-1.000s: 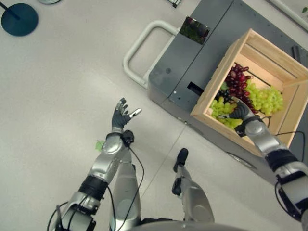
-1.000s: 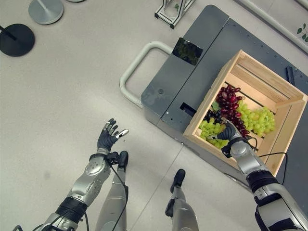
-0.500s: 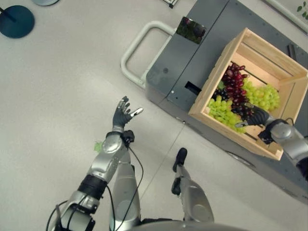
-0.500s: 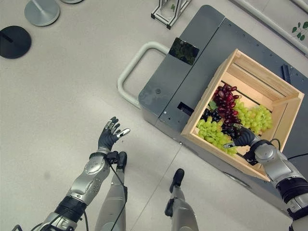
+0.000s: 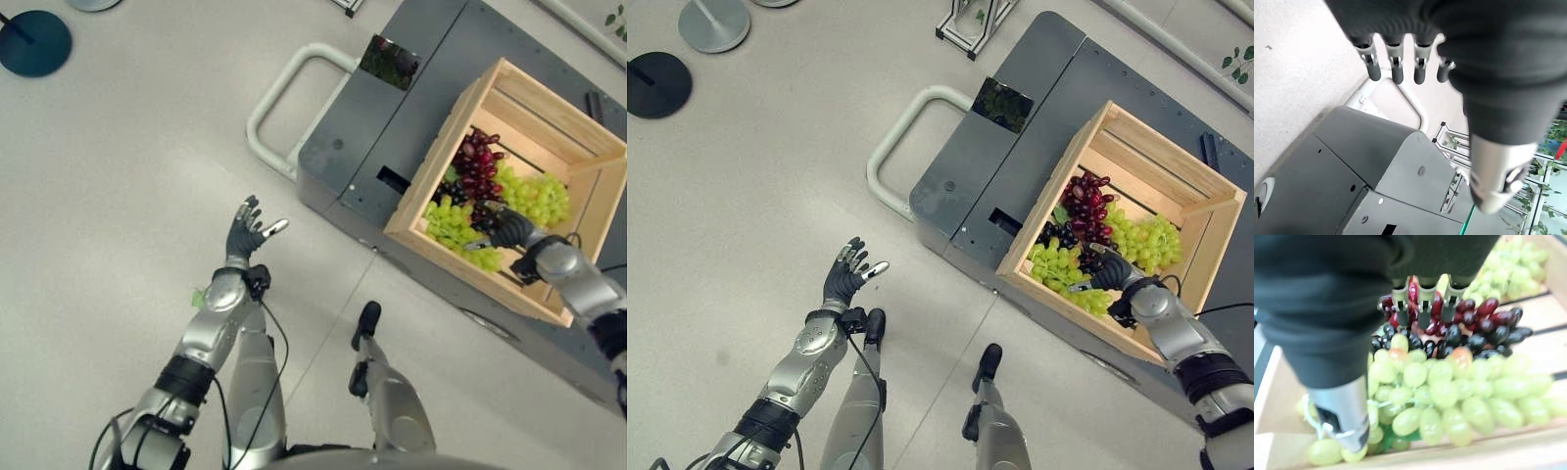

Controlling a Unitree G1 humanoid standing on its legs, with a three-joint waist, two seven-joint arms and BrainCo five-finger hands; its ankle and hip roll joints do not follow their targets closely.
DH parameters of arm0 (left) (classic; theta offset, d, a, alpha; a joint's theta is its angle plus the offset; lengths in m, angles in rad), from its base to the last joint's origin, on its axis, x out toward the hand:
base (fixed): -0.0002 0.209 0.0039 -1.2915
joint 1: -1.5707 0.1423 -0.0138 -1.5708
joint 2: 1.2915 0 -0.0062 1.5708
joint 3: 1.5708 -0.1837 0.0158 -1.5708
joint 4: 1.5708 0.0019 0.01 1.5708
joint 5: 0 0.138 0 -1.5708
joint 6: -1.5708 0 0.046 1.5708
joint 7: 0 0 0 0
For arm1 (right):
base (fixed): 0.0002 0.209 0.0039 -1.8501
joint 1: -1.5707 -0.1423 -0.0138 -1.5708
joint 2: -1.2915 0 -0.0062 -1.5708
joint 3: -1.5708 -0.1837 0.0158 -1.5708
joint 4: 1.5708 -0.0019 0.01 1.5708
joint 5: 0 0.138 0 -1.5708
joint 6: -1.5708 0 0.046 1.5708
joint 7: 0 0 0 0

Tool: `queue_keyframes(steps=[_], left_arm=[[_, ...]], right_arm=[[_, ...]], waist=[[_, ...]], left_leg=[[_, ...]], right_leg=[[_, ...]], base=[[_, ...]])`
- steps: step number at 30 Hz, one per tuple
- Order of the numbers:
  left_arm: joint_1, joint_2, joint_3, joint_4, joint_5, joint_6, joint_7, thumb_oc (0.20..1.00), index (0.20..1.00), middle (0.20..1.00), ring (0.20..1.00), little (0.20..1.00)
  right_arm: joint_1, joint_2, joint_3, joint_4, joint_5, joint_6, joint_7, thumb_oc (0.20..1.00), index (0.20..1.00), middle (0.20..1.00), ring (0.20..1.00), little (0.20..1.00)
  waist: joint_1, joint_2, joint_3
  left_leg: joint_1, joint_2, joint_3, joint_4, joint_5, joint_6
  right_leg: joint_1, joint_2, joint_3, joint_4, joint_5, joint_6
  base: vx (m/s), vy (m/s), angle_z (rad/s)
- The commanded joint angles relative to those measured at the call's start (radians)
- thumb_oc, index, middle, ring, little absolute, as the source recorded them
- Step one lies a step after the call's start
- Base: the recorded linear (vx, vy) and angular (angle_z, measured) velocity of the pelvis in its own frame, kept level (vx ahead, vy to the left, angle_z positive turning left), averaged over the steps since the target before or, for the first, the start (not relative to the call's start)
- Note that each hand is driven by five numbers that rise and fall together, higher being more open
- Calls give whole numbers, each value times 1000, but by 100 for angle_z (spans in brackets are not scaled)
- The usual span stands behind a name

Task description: Pick up the fruits from the basket on one side to the basket on the other side

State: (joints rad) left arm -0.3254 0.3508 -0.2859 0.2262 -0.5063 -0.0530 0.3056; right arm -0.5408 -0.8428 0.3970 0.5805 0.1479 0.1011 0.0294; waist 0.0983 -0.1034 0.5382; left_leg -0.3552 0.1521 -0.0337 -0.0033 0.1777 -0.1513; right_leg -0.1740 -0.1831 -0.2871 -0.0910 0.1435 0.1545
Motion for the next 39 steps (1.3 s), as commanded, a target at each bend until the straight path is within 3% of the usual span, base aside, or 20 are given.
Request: queue_keyframes(steps=[1,11,20,26,31,39], left_arm=[[-17,-33,-6,-54,-9,-33,0,1000,1000,1000,1000,1000],[-12,-47,3,-47,-5,-30,21,1000,1000,1000,1000,1000],[-14,-53,7,-46,0,-28,34,1000,1000,1000,1000,1000],[-12,-49,19,-41,7,-24,33,1000,1000,1000,1000,1000],[-16,-39,21,-42,14,-21,27,1000,1000,1000,1000,1000],[-58,-9,20,-49,18,-23,23,1000,1000,1000,1000,1000]], right_arm=[[-100,-15,42,35,-15,-11,-38,1000,1000,1000,1000,1000],[-131,104,45,140,-59,-2,-82,1000,1000,1000,1000,1000],[-133,160,59,212,-123,12,-96,1000,1000,1000,1000,1000],[-110,133,58,163,-157,19,-75,1000,1000,1000,1000,1000],[-97,51,67,118,-203,28,-39,1000,1000,1000,1000,1000],[-161,-6,171,174,-336,49,24,1000,1000,1000,1000,1000]], waist=[[1,-11,-18],[6,-3,-18],[9,3,-18],[4,-5,-18],[0,-22,-18],[10,-44,-18]], left_leg=[[-34,-3,14,51,-74,-11],[-45,-6,15,54,-74,-8],[-51,-8,13,59,-78,-5],[-48,-8,11,59,-78,-4],[-48,-6,9,62,-79,-5],[-56,-8,-4,70,-81,-2]], right_leg=[[-27,-74,32,170,-203,49],[-40,-72,36,175,-205,47],[-47,-72,39,181,-208,45],[-45,-72,41,184,-211,45],[-44,-72,36,188,-214,46],[-48,-71,39,196,-216,47]], base=[[0,0,0],[0,0,0],[0,0,0],[0,0,0],[0,0,0],[0,0,0]])
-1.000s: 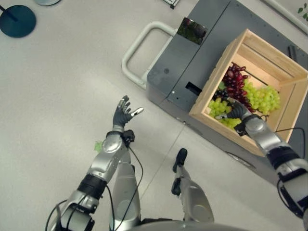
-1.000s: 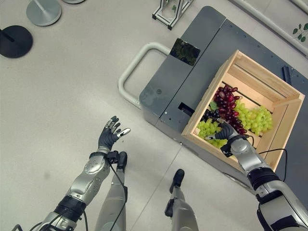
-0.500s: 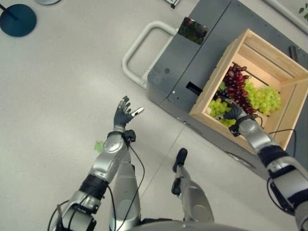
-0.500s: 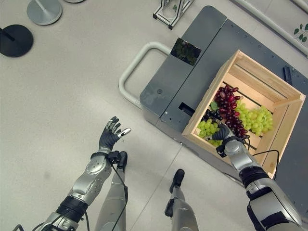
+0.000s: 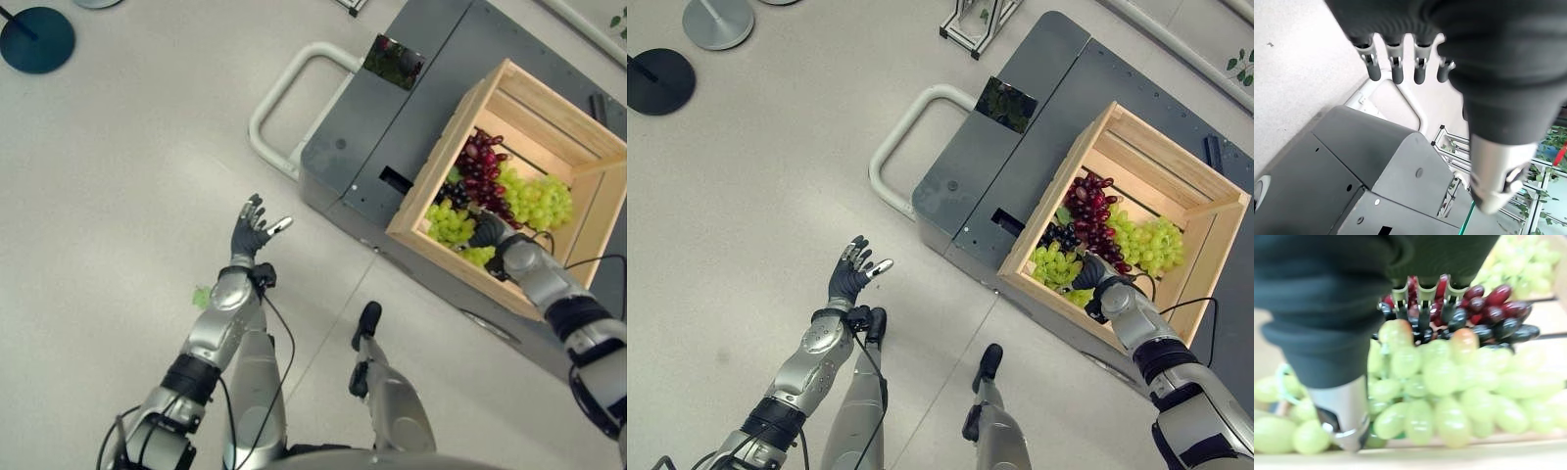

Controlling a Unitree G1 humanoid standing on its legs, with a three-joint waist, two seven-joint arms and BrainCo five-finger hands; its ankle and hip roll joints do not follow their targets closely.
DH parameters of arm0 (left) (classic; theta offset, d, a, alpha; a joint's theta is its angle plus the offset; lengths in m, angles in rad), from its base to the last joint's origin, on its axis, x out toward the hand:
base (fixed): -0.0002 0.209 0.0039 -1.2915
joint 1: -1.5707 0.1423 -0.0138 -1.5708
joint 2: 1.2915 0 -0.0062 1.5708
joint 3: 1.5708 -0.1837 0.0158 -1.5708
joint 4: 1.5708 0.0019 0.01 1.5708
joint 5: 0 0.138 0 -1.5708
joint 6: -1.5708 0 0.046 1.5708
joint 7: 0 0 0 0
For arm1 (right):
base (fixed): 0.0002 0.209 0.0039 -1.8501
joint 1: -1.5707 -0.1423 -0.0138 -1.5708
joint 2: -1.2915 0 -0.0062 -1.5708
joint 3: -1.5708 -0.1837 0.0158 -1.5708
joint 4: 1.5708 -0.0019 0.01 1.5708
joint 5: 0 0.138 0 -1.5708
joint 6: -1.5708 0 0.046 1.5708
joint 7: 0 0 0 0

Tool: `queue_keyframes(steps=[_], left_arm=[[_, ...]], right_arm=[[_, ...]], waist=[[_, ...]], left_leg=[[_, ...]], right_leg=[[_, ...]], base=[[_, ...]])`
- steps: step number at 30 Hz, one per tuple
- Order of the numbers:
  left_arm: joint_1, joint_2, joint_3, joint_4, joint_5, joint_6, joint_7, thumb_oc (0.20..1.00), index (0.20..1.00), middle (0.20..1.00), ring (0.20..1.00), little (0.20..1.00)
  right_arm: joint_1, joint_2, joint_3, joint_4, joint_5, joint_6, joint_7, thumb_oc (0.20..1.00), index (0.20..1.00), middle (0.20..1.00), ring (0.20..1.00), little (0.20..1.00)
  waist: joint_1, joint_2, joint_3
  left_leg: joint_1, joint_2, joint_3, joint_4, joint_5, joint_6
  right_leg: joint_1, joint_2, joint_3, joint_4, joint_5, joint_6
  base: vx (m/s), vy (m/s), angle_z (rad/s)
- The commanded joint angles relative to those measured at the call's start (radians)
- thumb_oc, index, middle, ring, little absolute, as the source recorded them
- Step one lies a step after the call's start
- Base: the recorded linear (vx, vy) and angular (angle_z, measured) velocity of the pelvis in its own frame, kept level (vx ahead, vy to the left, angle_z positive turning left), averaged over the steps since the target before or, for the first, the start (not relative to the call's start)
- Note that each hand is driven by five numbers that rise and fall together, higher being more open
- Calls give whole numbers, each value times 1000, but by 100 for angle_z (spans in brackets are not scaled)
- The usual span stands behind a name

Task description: Pick up the fruits from the basket on one side to the basket on the other side

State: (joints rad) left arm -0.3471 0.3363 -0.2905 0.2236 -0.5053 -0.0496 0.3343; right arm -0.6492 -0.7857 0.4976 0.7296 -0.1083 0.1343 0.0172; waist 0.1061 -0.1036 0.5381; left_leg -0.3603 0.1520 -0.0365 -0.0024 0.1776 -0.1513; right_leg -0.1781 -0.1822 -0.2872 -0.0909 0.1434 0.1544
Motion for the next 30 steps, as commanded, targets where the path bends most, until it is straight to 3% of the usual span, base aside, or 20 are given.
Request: queue_keyframes(steps=[1,4,17,30], left_arm=[[-45,6,23,-43,18,-28,-5,1000,1000,1000,1000,1000],[-61,2,16,-40,14,-31,-1,1000,1000,1000,1000,1000],[-91,-36,19,-43,7,-34,31,1000,1000,1000,1000,1000],[-105,-58,-23,-73,0,-46,45,1000,1000,1000,1000,1000]], right_arm=[[-70,-67,91,31,-103,20,46,1000,1000,1000,1000,1000],[-104,-56,129,33,-154,27,53,1000,1000,1000,1000,1000],[-130,191,100,170,-122,33,-41,1000,1000,1000,1000,1000],[-230,305,117,410,-105,43,-106,1000,1000,1000,1000,1000]], waist=[[2,-45,-18],[5,-44,-18],[24,-27,-18],[38,-1,-18]], left_leg=[[-52,-9,-1,69,-81,-1],[-54,-11,-3,70,-83,0],[-60,-18,-11,74,-84,7],[-66,-26,-10,77,-86,11]], right_leg=[[-45,-72,39,196,-216,48],[-47,-71,40,195,-214,47],[-53,-70,46,197,-213,44],[-60,-71,55,198,-209,42]], base=[[0,0,0],[0,0,0],[-3,3,0],[0,0,0]])
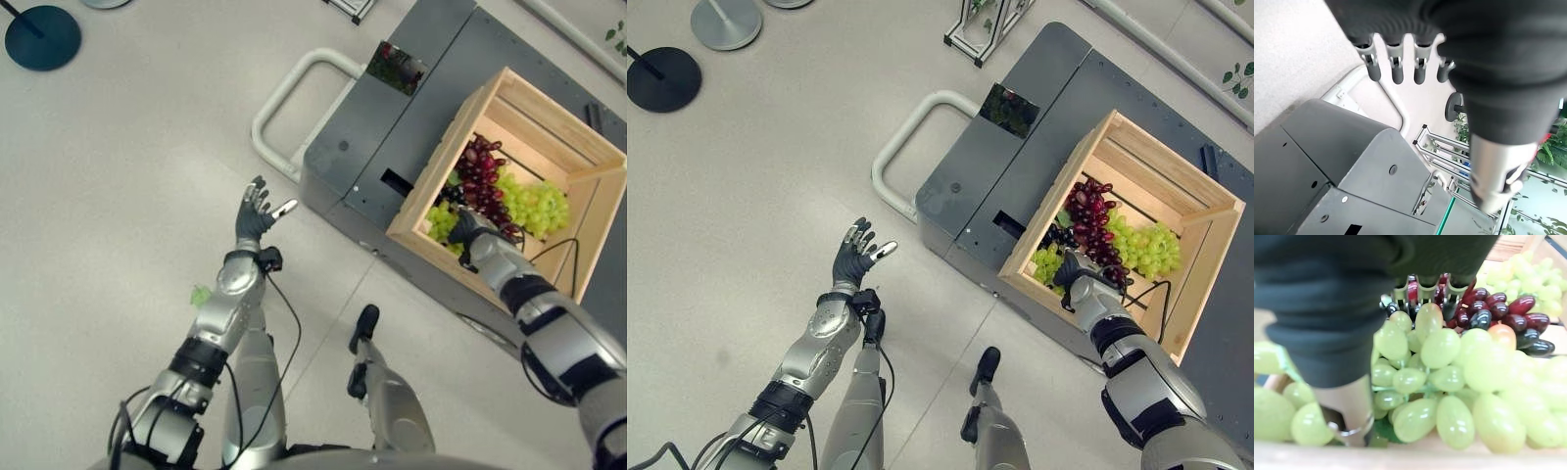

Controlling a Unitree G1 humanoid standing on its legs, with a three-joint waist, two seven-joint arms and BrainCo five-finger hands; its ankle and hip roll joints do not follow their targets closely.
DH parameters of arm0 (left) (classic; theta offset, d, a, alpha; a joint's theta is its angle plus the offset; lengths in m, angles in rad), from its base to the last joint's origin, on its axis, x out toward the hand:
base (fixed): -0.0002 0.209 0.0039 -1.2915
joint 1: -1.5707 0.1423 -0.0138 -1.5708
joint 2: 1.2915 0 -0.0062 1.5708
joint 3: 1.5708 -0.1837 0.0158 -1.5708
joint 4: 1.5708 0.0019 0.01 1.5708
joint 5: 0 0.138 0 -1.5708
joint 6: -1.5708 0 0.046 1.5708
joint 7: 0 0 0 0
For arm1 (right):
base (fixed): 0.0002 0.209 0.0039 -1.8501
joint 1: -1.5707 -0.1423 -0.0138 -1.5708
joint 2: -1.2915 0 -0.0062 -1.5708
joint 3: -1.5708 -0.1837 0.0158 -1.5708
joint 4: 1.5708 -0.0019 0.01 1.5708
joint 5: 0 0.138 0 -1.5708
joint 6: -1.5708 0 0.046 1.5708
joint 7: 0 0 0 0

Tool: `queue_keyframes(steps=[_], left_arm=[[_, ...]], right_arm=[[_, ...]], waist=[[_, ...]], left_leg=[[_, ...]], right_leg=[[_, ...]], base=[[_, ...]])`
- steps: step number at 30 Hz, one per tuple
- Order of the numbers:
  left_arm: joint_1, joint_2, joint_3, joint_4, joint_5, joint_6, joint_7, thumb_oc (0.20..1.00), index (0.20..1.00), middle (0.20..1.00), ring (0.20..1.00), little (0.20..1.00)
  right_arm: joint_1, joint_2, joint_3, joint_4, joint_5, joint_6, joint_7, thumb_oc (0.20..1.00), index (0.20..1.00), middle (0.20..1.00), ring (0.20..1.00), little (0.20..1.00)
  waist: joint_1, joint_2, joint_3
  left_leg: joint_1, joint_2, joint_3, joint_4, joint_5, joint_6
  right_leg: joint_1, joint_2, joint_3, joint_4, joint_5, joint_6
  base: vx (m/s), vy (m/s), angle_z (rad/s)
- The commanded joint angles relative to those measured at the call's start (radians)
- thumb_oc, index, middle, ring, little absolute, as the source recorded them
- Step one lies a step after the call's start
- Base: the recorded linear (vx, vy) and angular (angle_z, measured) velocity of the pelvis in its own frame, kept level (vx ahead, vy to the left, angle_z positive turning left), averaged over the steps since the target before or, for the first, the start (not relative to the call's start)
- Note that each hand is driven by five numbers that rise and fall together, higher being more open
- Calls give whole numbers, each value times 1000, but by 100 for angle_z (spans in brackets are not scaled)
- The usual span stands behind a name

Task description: Pick up the fruits from the basket on one side to the basket on the other side

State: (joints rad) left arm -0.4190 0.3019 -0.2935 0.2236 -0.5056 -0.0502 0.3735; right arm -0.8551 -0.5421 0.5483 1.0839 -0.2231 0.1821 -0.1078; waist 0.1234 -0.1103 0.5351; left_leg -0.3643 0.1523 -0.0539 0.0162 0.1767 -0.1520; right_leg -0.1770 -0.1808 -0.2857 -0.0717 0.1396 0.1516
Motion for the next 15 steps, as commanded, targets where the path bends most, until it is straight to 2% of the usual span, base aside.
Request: queue_keyframes(steps=[1,10,12,13,14,15], left_arm=[[-33,-24,-19,-73,0,-46,5,1000,1000,1000,1000,1000],[-63,-46,-59,-75,-4,-51,28,1000,1000,1000,1000,1000],[-68,-49,-69,-77,-1,-51,28,1000,1000,1000,1000,1000],[-71,-50,-74,-79,1,-52,26,1000,1000,1000,1000,1000],[-75,-50,-81,-80,4,-51,24,1000,1000,1000,1000,1000],[-80,-50,-86,-82,7,-51,24,1000,1000,1000,1000,1000]], right_arm=[[-26,62,66,57,10,-5,19,1000,1000,1000,1000,1000],[-82,151,113,178,-126,34,-14,1000,1000,1000,1000,1000],[-81,173,112,192,-141,38,-19,818,818,818,818,818],[-78,180,110,195,-143,39,-21,765,765,765,765,765],[-74,187,107,200,-144,41,-27,611,611,611,611,611],[-70,194,103,203,-144,41,-31,495,495,495,495,495]], waist=[[20,6,-15],[33,35,-15],[33,41,-15],[33,44,-15],[33,48,-15],[34,51,-15]], left_leg=[[-62,-26,8,59,-85,12],[-73,-34,2,65,-87,14],[-73,-37,0,66,-88,15],[-74,-38,0,66,-88,16],[-76,-39,0,67,-88,16],[-77,-39,0,68,-88,16]], right_leg=[[-62,-72,53,179,-206,45],[-70,-77,51,188,-207,44],[-71,-78,50,190,-209,45],[-72,-78,50,190,-209,45],[-72,-78,49,190,-209,45],[-73,-78,49,191,-209,45]], base=[[0,0,0],[0,0,0],[0,0,0],[0,0,0],[0,0,0],[0,0,0]])
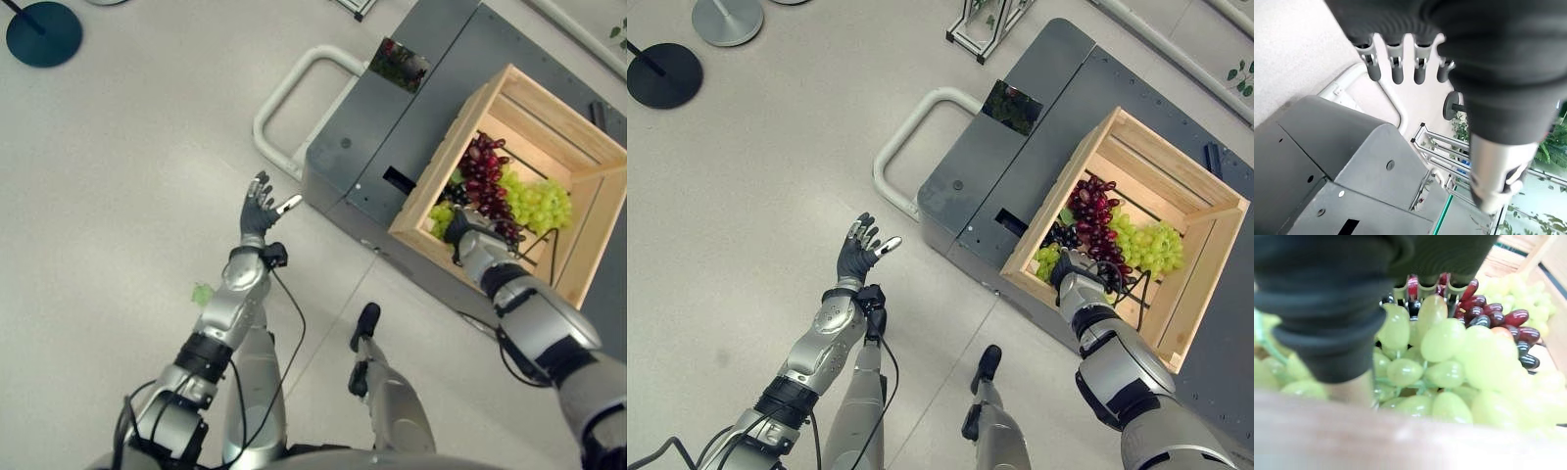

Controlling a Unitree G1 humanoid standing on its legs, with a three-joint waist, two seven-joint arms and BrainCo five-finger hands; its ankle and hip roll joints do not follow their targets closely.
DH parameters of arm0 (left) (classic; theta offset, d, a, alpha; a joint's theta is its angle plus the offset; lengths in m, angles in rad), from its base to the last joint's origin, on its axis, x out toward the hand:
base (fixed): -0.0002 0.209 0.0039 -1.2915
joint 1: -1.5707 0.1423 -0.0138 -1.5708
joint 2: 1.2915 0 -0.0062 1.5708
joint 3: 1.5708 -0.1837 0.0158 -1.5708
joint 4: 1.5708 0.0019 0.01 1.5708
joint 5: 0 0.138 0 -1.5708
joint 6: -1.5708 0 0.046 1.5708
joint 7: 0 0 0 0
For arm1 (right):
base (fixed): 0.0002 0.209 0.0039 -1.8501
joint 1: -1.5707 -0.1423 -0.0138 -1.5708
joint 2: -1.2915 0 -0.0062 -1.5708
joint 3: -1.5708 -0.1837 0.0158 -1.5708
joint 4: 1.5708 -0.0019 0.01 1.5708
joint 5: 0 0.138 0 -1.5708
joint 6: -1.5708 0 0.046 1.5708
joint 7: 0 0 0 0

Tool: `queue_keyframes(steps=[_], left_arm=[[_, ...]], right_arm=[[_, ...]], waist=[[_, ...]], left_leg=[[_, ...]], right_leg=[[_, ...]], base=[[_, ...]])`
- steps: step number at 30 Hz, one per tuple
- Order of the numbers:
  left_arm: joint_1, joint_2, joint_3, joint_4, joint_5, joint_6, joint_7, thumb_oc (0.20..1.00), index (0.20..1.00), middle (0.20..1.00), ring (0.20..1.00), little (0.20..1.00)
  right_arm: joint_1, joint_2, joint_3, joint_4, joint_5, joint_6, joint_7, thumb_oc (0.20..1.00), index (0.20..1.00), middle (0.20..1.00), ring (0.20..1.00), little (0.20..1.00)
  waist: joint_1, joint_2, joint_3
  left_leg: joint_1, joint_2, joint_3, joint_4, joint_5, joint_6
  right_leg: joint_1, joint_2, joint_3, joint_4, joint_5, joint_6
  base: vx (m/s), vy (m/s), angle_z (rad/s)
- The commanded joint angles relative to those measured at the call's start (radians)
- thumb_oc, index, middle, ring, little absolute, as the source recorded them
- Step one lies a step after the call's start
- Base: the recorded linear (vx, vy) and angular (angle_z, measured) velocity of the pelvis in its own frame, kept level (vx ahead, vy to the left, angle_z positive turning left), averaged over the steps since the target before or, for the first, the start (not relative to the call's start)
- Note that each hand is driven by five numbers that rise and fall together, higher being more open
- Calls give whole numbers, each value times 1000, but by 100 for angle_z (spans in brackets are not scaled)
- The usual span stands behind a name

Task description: Pick up the fruits from the basket on one side to the basket on the other side

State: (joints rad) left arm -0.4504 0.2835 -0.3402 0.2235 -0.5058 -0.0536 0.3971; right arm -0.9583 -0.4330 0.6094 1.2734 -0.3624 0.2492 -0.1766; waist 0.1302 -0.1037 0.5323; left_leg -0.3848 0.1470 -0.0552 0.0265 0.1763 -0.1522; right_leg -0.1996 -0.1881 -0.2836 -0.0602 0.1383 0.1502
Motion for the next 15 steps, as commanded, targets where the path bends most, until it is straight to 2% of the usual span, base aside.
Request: queue_keyframes(steps=[1,2,8,15], left_arm=[[-49,-32,-39,-82,7,-47,0,1000,1000,1000,1000,1000],[-59,-31,-52,-78,18,-42,-3,1000,1000,1000,1000,1000],[-115,42,-131,-118,102,-14,-98,1000,1000,1000,1000,1000],[-178,47,-213,-109,132,-6,-142,1000,1000,1000,1000,1000]], right_arm=[[33,85,41,14,-5,-26,38,438,438,438,438,438],[42,97,32,15,-4,-26,29,200,200,200,200,200],[80,105,4,-2,44,-48,21,200,200,200,200,200],[95,100,-19,-2,93,-64,8,200,200,200,200,200]], waist=[[27,44,-12],[25,51,-12],[16,72,-12],[-1,82,-12]], left_leg=[[-57,-34,1,57,-88,16],[-57,-36,0,59,-88,16],[-58,-38,2,57,-85,16],[-60,-37,8,62,-86,17]], right_leg=[[-51,-71,47,180,-207,46],[-51,-72,48,180,-208,46],[-55,-73,50,176,-205,48],[-65,-76,57,179,-205,46]], base=[[0,0,0],[0,0,0],[0,0,0],[0,5,0]])
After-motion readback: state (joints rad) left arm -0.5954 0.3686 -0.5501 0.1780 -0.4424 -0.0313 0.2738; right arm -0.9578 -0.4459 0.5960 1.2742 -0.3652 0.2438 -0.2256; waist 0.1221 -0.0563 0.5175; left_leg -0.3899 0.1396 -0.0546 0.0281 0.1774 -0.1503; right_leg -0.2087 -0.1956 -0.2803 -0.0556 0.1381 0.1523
